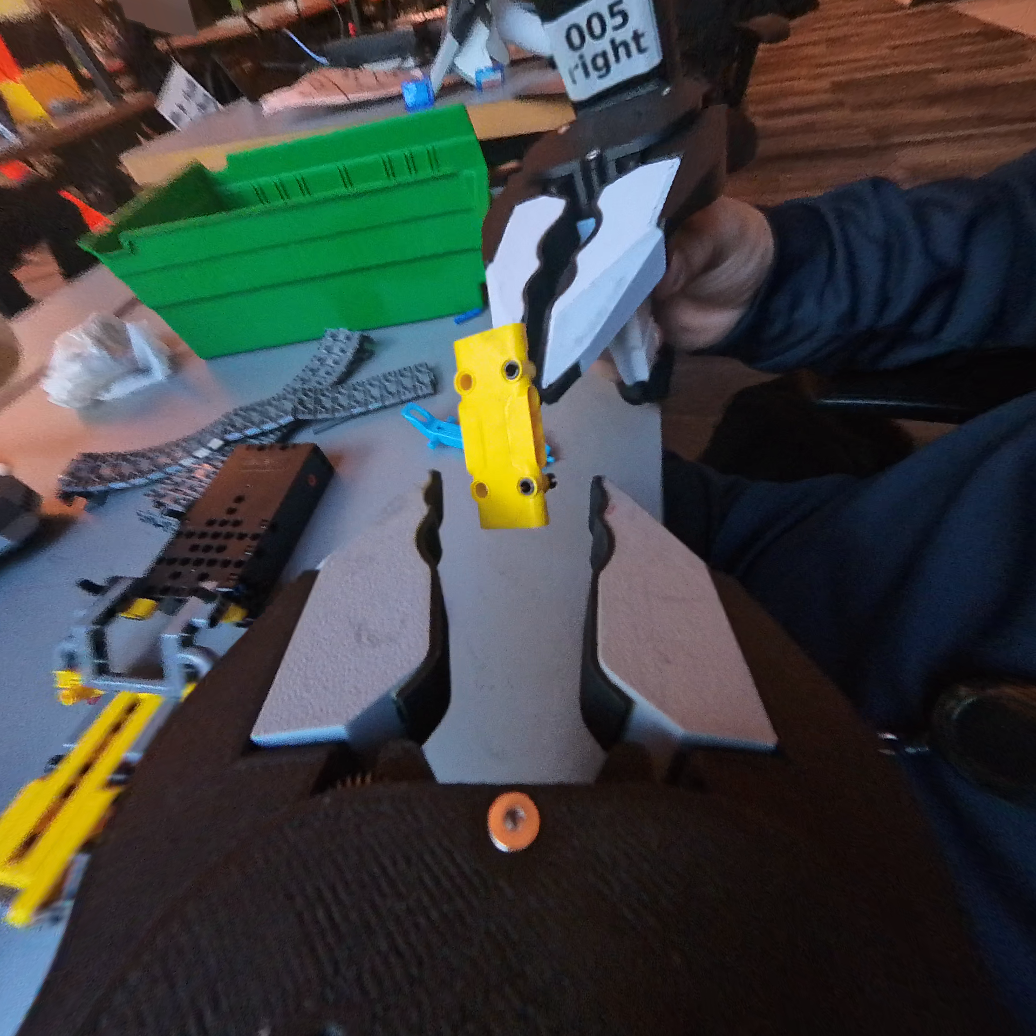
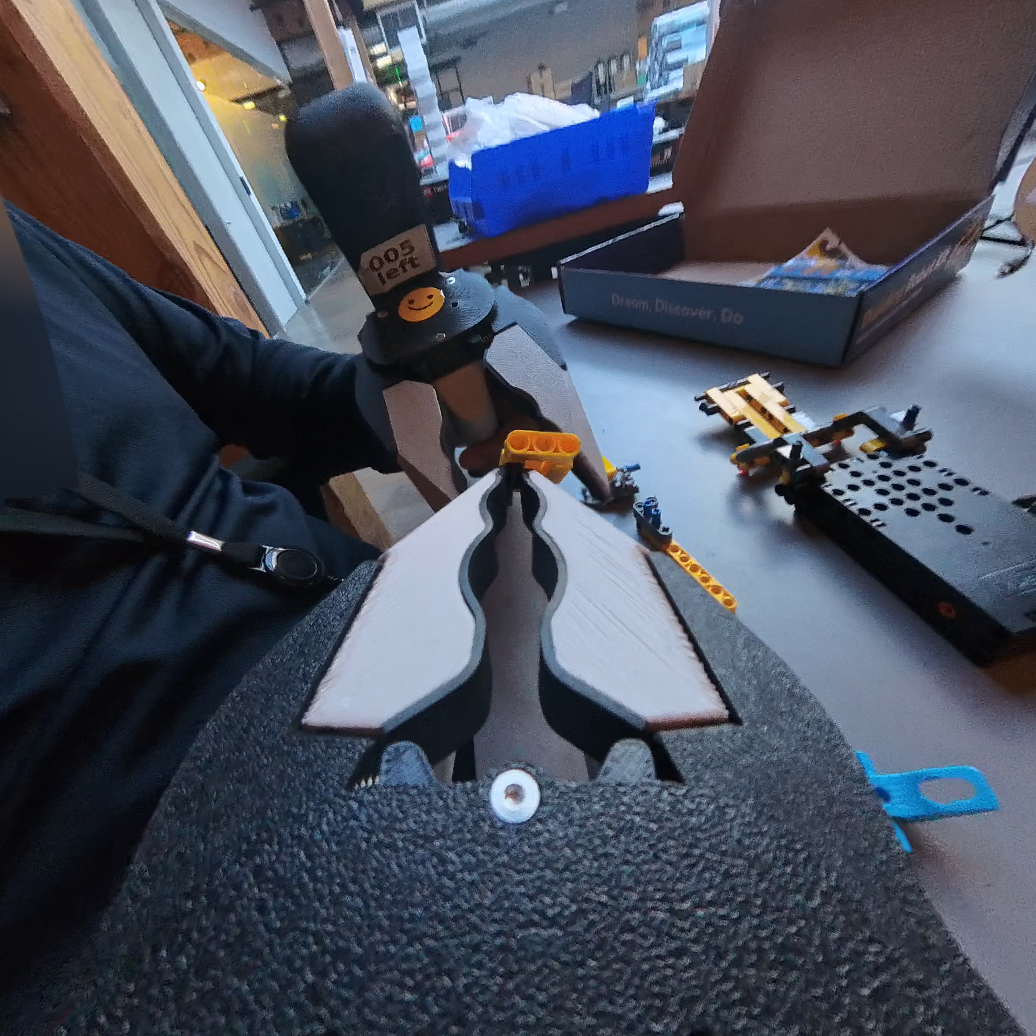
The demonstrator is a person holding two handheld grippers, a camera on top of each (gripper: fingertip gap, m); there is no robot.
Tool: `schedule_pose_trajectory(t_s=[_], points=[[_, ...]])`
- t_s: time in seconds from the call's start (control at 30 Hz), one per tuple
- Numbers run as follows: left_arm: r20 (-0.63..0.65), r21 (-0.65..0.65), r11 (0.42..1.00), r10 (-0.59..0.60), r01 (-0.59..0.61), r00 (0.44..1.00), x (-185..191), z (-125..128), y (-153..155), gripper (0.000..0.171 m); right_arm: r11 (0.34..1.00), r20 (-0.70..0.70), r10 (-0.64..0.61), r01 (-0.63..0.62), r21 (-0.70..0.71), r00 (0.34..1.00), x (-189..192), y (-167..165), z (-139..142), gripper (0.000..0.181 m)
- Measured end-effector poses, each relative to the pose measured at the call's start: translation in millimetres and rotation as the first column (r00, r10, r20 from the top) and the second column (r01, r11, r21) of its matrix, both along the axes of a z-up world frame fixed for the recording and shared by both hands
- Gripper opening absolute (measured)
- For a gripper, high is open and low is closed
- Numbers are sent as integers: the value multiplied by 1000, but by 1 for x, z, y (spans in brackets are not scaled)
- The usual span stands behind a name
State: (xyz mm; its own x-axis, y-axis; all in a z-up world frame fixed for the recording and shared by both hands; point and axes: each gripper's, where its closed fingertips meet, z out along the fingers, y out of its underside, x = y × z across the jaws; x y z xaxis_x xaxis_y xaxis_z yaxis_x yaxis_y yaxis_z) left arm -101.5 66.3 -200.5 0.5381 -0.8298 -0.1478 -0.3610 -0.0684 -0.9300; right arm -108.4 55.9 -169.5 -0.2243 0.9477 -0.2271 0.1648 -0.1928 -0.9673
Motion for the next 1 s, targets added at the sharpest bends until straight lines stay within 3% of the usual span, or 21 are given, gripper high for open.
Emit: schedule_pose_trajectory(t_s=[0.1,0.2,0.27,0.37,0.53,0.8,0.87,0.93,1.0], points=[[-177,253,964,132,-84,975,-14,4,13,56,998,-76,30,-34,-57,997,2,-3,11,0],[-273,564,821,290,-91,917,-23,22,16,40,988,-112,53,-69,-139,992,3,-4,14,1],[-288,644,764,300,-48,909,-18,27,9,34,979,-135,61,-86,-187,989,2,-4,16,1],[-285,668,743,311,-44,907,-15,29,8,29,958,-169,84,-126,-259,982,0,-8,19,1],[-270,735,678,305,-8,913,-14,42,-1,6,923,-184,119,-177,-341,976,-6,-14,15,0],[-307,735,676,255,58,917,-7,36,-9,6,896,-137,181,-220,-385,974,-7,-23,7,1],[-331,711,697,220,89,918,-5,32,-12,6,889,-94,216,-236,-393,972,-4,-27,2,1],[-370,687,717,209,115,905,-5,22,-11,6,921,22,234,-214,-326,972,5,-25,-10,3],[-398,675,727,218,124,891,-9,8,-5,6,986,156,120,-99,-136,981,22,-2,-25,7]])
